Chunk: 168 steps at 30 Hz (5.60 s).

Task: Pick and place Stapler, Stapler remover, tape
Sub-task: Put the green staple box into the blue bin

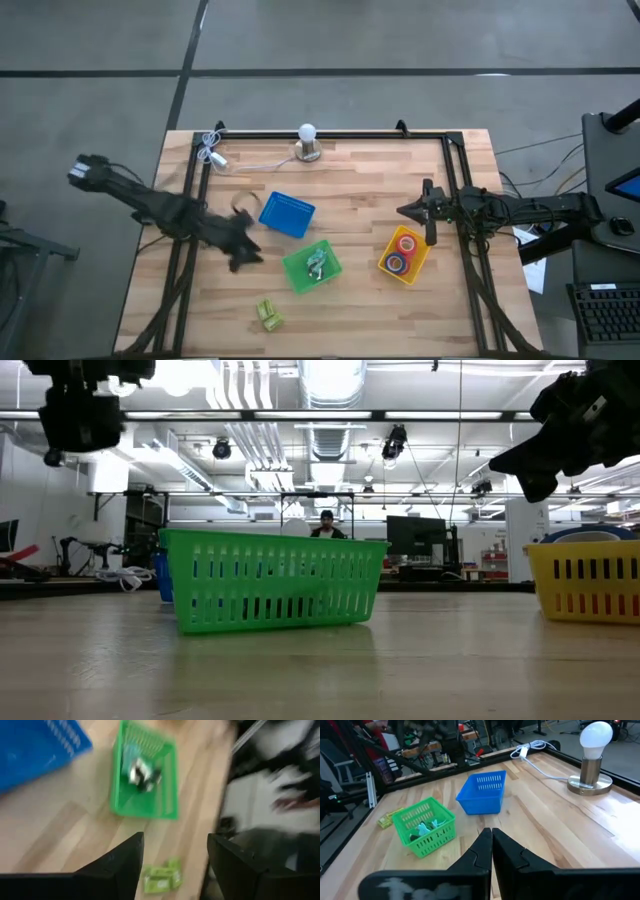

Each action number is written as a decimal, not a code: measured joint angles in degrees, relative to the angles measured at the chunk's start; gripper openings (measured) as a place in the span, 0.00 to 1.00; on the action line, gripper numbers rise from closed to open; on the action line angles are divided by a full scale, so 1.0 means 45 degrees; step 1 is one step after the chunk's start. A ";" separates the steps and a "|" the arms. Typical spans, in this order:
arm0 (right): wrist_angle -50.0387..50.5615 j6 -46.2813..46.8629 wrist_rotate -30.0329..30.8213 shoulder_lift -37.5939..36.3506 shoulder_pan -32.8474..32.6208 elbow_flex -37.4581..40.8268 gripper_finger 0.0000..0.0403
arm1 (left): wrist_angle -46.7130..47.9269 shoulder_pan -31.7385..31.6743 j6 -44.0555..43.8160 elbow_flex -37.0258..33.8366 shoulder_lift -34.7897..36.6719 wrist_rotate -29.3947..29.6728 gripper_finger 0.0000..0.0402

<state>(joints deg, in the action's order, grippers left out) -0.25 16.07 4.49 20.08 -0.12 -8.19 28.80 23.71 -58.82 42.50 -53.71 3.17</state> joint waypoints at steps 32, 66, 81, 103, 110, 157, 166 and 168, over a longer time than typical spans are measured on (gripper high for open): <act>0.0029 -0.0006 0.0000 0.0000 0.0000 0.0000 0.02 | -0.1932 0.1107 -0.9754 0.1360 -0.7735 -0.4524 0.69; 0.0034 -0.0009 0.0005 -0.0001 0.0005 0.0000 0.02 | -0.2315 0.0942 -0.8244 0.1326 -0.8508 -0.3572 0.09; 0.0039 -0.0009 0.0005 0.0000 0.0002 0.0000 0.02 | 0.0876 0.0469 -0.7923 0.1316 -0.5922 -0.2345 0.09; 0.0039 -0.0009 0.0005 0.0000 0.0000 0.0000 0.02 | 0.0793 -0.6624 -0.2243 0.1321 -0.3084 0.0904 0.12; 0.0043 -0.0009 0.0009 0.0000 0.0005 0.0000 0.02 | 0.0420 -0.7766 -0.0438 0.1321 -0.3310 0.0479 0.12; 0.0049 -0.0009 0.0005 -0.0005 0.0002 0.0012 0.02 | 0.0183 -0.4151 -0.3633 0.1336 -0.1370 -0.3120 0.59; 0.0058 -0.0009 0.0005 -0.0005 0.0005 0.0015 0.02 | 0.1524 0.0137 -0.7748 0.1336 -0.2191 -0.1573 0.70; 0.0058 -0.0005 0.0005 -0.0005 0.0001 0.0015 0.02 | 0.1509 0.0607 -0.8286 0.1336 -0.2663 -0.1615 0.70</act>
<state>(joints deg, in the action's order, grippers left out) 0.01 16.05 4.51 20.05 -0.11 -8.12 35.59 26.44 -96.11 48.51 -65.70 -4.10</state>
